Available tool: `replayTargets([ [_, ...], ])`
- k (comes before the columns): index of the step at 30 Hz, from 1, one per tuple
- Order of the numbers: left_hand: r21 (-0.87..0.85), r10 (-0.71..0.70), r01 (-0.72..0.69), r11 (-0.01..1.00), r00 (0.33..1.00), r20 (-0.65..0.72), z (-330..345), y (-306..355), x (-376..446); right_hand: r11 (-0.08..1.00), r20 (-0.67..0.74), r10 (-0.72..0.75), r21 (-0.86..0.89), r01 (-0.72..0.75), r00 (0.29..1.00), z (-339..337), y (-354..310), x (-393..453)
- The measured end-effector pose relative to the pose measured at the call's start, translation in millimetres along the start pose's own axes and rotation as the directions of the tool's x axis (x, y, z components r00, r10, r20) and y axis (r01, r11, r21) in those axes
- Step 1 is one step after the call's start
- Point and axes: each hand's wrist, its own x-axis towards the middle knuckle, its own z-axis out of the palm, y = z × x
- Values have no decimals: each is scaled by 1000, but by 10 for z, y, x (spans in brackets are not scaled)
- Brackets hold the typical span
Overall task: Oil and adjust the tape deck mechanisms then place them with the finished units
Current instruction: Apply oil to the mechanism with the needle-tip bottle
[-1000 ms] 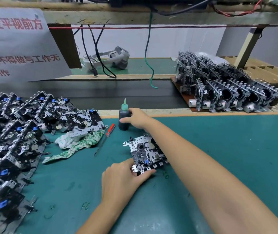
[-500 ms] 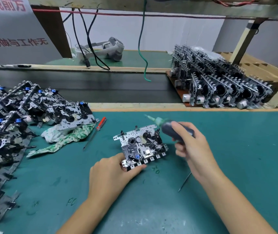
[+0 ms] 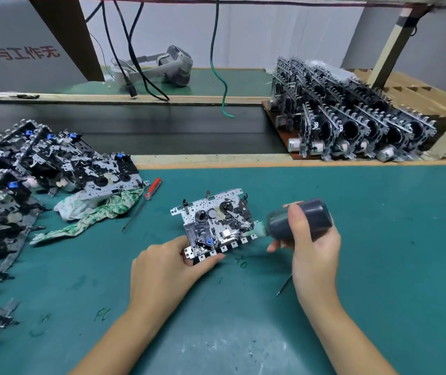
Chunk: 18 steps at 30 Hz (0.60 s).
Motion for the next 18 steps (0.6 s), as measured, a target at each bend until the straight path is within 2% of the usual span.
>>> replayTargets([
  [5, -12, 4, -4, 1000, 1000, -1, -9, -6, -10, 984, 19, -107, -143, 109, 994, 1, 49, -33],
  [18, 10, -7, 7, 1000, 1000, 2, 1, -10, -8, 973, 83, -140, -172, 152, 987, -13, 84, -37],
])
